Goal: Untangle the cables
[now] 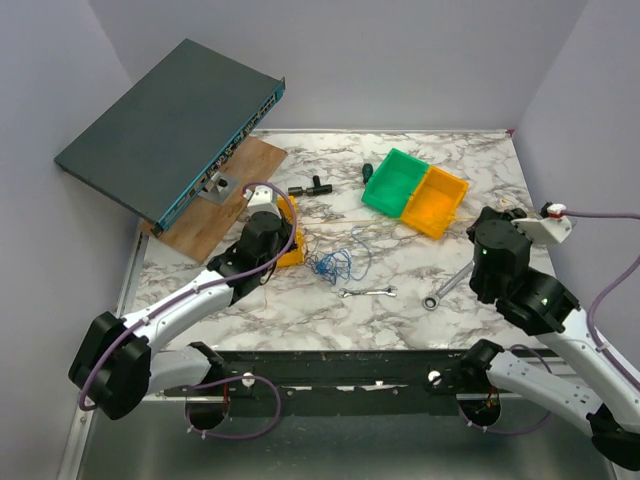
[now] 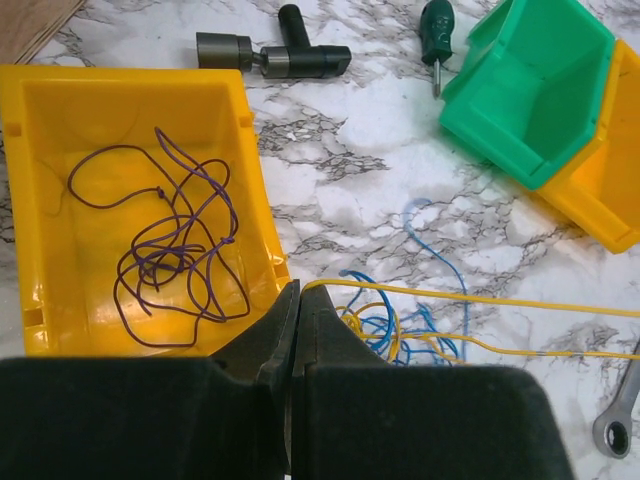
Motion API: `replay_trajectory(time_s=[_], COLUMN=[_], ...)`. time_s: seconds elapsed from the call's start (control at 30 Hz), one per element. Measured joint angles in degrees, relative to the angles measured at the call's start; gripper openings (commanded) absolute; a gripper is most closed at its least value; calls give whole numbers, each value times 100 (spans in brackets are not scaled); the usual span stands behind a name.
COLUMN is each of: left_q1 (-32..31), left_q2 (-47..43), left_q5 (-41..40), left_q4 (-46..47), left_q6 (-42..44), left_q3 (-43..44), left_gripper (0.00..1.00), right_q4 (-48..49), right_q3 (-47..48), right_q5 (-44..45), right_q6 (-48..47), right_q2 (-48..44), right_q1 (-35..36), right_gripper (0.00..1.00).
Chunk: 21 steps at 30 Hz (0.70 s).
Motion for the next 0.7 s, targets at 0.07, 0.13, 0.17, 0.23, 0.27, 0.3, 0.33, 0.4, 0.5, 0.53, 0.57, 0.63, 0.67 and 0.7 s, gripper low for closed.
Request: replay_trajectory(time_s=[0.07, 0.13, 0.17, 0.23, 0.27, 0.3, 0.33, 0.4, 0.5, 0.53, 0.57, 0.63, 0.67, 0.7], left_q1=[-4, -15, 13, 92, 111, 94, 63, 61, 42, 63, 81, 129, 140, 153], left_q2=[13, 13, 15, 50, 74, 94, 116, 149, 190, 201, 208, 232, 232, 219], left_q5=[-2, -76, -238, -431, -450, -435, -496, -459, -472, -496, -516, -581, -581, -577], left_q4=[-9, -59, -164, -352, -396, -396, -472, -461, -468, -498, -531, -647, -656, -632], left_q6=[-66, -83, -94, -146, -192, -234, -234, -310, -321, -310, -302, -258, -243, -192], left_q3=[42, 68, 68, 66, 66, 70, 92, 118, 201, 201, 201, 195, 184, 144], left_gripper=[0, 0, 0, 0, 0, 0, 0, 0, 0, 0, 0, 0, 0, 0], right_q4=[-46, -81, -136, -195, -201, -190, -160, 63, 284, 282, 267, 223, 181, 127], right_q3=[146, 275, 378, 560, 673, 782, 890, 992, 1043, 1067, 1115, 1189, 1213, 1228], right_q5=[125, 306, 555, 820, 848, 837, 911, 800, 691, 654, 577, 409, 275, 109], right_q6=[-236, -461, -616, -815, -907, -1003, -1182, -1563, -2033, -2140, -2218, -2269, -2282, -2275], right_q2=[-31, -35, -61, -160, -234, -297, -350, -444, -365, -264, -111, 212, 413, 595], right_q1=[7, 13, -7, -22, -22, -4, -4, 9, 4, -2, -9, -35, -37, -37], right_gripper=[1, 1, 1, 1, 1, 1, 1, 1, 1, 1, 1, 1, 1, 1])
